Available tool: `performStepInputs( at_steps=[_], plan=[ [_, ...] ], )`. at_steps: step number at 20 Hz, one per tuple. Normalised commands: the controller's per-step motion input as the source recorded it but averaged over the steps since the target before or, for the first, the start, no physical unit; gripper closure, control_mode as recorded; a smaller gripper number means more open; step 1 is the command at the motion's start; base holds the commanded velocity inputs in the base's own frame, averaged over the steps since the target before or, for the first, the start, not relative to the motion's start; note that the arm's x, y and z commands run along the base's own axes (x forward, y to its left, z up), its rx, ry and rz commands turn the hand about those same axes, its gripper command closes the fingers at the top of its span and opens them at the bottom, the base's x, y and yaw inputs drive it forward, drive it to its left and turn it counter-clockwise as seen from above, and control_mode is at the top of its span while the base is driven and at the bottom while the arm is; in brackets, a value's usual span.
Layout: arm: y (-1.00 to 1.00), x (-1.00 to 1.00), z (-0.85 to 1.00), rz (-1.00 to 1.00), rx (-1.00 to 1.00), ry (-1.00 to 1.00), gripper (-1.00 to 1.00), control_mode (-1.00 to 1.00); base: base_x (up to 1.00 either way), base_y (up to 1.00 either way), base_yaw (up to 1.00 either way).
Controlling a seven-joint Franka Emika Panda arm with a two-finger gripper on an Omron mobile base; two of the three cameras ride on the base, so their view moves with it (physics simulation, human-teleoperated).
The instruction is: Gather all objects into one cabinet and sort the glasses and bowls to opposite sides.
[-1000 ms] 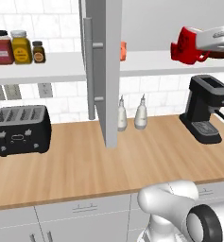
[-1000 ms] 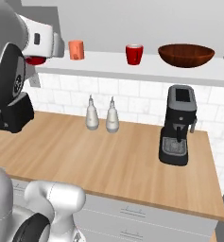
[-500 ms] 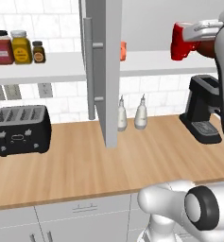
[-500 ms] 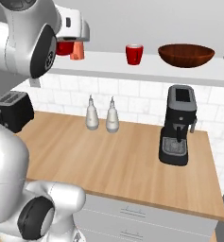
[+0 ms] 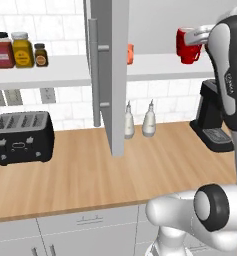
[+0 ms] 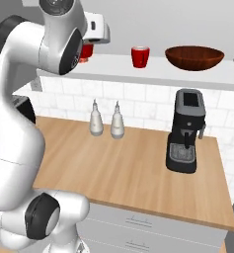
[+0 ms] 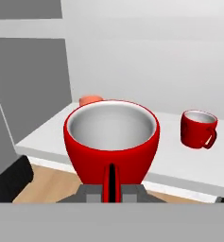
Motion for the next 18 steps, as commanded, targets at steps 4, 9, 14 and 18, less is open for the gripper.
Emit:
performStepInputs(
  at_steps=[4,9,14,18],
  plan=[
    [-0.01,0.51,-0.30,0.00,0.00,0.00,1.00,-1.00,0.00,0.00,0.00],
    [0.00,0.53,-0.29,0.00,0.00,0.00,1.00,-1.00,0.00,0.00,0.00],
    [0.00,0.57,-0.21,0.00,0.00,0.00,1.00,-1.00,0.00,0.00,0.00],
    [-0.03,0.56,-0.11,-0.01,0.00,0.00,1.00,-1.00,0.00,0.00,0.00]
  ],
)
